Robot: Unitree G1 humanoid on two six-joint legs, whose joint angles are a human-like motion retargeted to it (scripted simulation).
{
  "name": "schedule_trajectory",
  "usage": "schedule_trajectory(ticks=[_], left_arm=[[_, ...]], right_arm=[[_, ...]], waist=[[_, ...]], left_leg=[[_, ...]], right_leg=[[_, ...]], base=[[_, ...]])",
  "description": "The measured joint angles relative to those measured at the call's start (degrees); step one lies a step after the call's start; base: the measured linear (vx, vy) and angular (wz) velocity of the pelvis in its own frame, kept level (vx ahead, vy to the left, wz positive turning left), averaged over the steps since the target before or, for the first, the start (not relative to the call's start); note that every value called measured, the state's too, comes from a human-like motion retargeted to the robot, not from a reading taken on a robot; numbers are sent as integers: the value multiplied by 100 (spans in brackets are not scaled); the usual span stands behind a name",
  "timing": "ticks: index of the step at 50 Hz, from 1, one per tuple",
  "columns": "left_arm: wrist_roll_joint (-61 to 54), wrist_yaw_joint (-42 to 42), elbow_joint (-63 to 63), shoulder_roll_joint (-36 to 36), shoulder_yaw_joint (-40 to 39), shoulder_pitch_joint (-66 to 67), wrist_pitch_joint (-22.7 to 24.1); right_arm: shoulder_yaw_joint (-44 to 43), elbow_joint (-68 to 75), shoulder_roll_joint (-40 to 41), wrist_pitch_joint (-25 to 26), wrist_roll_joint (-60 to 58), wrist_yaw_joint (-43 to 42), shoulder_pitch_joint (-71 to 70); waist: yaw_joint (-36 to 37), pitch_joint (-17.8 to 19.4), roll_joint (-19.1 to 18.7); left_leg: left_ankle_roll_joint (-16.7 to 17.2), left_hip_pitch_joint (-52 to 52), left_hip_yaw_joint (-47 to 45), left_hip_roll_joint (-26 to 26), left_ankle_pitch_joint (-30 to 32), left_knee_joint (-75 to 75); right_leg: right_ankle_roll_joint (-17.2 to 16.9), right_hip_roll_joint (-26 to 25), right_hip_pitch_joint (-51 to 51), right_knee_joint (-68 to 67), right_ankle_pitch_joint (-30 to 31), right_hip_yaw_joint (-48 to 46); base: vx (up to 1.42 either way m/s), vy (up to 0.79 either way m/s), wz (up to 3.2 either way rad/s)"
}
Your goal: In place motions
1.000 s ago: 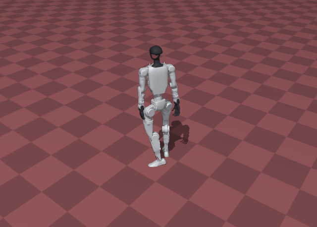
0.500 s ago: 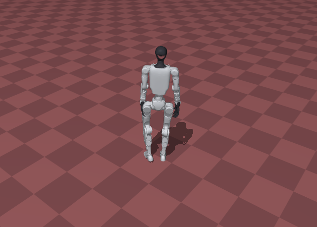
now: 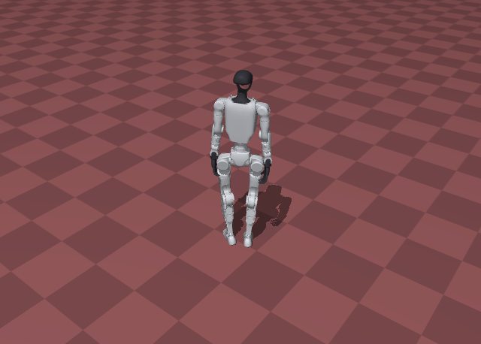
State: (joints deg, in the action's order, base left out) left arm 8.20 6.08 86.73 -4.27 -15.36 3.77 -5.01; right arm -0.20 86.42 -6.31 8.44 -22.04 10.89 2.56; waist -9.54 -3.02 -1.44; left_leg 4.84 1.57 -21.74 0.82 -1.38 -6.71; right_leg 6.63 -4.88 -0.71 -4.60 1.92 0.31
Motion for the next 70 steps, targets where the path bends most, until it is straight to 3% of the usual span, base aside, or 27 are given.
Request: schedule_trajectory(ticks=[12, 18, 22, 25, 34, 40, 42, 44, 53, 57, 60, 64, 70], left_arm=[[235, 107, -292, 103, 182, 91, 27], [210, 185, -486, 185, 323, 36, 65], [276, 188, -523, 192, 452, 48, 76], [278, 191, -525, 195, 521, 70, 72], [315, 115, -457, 95, 640, 153, 101], [474, 55, -266, 7, 588, 273, 88], [463, 32, -146, 19, 547, 256, 68], [449, 15, -30, 43, 520, 207, 53], [485, 60, -144, 123, 414, 105, 103], [483, 98, -157, 67, 523, -55, 71], [342, 86, -142, 54, 499, -257, 92], [224, 124, -223, -18, 407, -359, 136], [282, 35, -147, -232, 421, -494, 162]], right_arm=[[138, -590, -51, -162, 186, -78, -262], [105, -663, -219, -222, 191, -27, -385], [-42, -582, -307, -242, 235, -5, -312], [-152, -461, -354, -216, 254, 8, -191], [-207, -251, -366, -185, 93, -1, 127], [-215, -317, -285, -208, -12, -15, 180], [-274, -359, -273, -235, 13, -17, 161], [-343, -398, -295, -271, 56, 1, 132], [-435, -566, -388, -358, 413, -1, -97], [-461, -692, -411, -387, 482, 43, -55], [-455, -694, -417, -395, 529, 12, -88], [-270, -707, -312, -399, 527, 45, -119], [50, -874, -118, -496, 384, 118, -156]], waist=[[267, 277, -30], [421, 627, -89], [514, 649, -158], [622, 646, -159], [330, 391, 137], [223, 131, 384], [256, 75, 262], [387, 62, 68], [598, 81, -150], [644, 119, -342], [700, 218, -522], [468, 232, -474], [100, 378, -281]], left_leg=[[-36, 285, 463, -132, 159, -163], [-55, 539, 1011, -393, 446, -272], [-72, 720, 1310, -557, 517, -189], [-219, 739, 752, -462, 372, -109], [-928, 6, -2944, 148, -43, -428], [-1161, -504, -4087, 362, -224, -651], [-1042, -532, -3915, 358, 66, -339], [-713, -513, -3523, 328, 237, 47], [-952, -387, -2658, -5, 180, 638], [-1047, -317, -2258, 159, 158, 571], [-1097, -280, -1894, 319, 177, 546], [-1230, -71, -1195, 202, 297, 560], [-1309, 173, -141, -1, 487, 503]], right_leg=[[-72, 182, 2, 47, 92, -395], [-101, 405, 77, 142, 99, -997], [-134, 547, 84, 252, 77, -1558], [-143, 680, 102, 273, 32, -1949], [-331, 1381, 191, 187, -250, -3362], [-566, 1833, 293, 20, -398, -4142], [-616, 1720, 346, 14, -430, -4394], [-655, 1509, 412, 17, -455, -4574], [-824, 1546, 718, -396, -459, -5268], [-587, 1782, 788, -1212, -193, -5601], [-94, 2199, 332, -2590, -153, -4880], [-499, 1679, -553, -3288, -359, -2705], [-1038, 532, -697, -2199, -870, -951]], base=[[-4, 0, 30], [-14, 4, 89], [-9, 4, 135], [-2, 4, 153], [8, 3, 206], [26, 6, 143], [30, 12, 98], [29, 10, 63], [38, 14, 66], [48, 17, 113], [27, 7, 112], [27, -1, 152], [14, -11, 159]])
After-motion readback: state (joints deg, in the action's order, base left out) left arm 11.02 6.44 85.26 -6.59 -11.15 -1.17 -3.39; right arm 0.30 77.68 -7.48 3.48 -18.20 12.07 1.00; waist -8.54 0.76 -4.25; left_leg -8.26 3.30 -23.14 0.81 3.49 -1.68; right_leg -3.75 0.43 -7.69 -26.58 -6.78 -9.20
